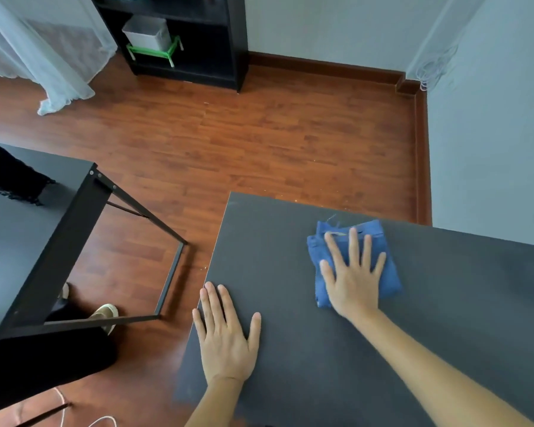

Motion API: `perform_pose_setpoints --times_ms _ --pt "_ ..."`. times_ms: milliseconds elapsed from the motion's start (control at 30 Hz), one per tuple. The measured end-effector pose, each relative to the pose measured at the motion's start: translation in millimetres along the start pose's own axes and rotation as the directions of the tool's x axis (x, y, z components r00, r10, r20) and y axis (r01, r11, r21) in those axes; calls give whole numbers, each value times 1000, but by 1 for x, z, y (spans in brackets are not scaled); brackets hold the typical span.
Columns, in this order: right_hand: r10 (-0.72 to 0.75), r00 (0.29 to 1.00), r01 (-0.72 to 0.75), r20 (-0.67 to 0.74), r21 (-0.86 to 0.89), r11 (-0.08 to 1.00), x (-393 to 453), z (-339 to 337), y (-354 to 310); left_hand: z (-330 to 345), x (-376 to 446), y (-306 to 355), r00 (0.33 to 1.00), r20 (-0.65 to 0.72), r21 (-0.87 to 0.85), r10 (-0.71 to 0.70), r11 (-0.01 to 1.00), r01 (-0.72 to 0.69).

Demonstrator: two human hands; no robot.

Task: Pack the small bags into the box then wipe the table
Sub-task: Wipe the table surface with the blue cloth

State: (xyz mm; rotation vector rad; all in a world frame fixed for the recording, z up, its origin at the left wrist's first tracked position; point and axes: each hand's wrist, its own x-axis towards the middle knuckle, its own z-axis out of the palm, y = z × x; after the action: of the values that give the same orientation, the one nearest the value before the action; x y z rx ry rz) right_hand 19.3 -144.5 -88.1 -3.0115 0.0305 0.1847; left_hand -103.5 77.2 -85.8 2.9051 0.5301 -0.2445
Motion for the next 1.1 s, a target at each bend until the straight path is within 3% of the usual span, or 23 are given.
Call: perform_pose_setpoints --times_ms 100,233,300,433,567,700,767,867,1000,1100 --pt "-341 939 342 46 -10 940 -41 17 -48 -2 -3 0 999 2 -30 -38 999 38" --pt "-556 825 552 106 60 831 22 10 -104 -2 -7 2 989 0 -75 -148 986 148" --pt "-528 841 520 120 89 849 69 5 -135 1 -6 2 989 -19 -75 -149 986 147" --pt "-295 945 286 143 78 955 105 5 -171 4 -5 0 990 -37 -59 -138 989 136" --pt "-449 891 449 71 23 893 44 19 -157 3 -2 1 989 -28 -80 -142 987 140" --pt "-474 874 472 107 46 880 54 17 -158 3 0 0 990 0 -98 -141 985 141" --pt "-431 894 427 122 62 902 83 10 -172 4 0 0 990 -1 -96 -144 985 143" --pt "-250 957 238 150 94 967 117 2 -159 4 -1 -1 991 1 -76 -135 988 135" --pt "114 987 -121 114 53 991 119 -8 -34 0 -1 1 991 -2 -65 -137 988 137" --pt "416 905 -422 86 56 905 88 -27 80 -4 -3 3 991 19 -71 -132 989 133"
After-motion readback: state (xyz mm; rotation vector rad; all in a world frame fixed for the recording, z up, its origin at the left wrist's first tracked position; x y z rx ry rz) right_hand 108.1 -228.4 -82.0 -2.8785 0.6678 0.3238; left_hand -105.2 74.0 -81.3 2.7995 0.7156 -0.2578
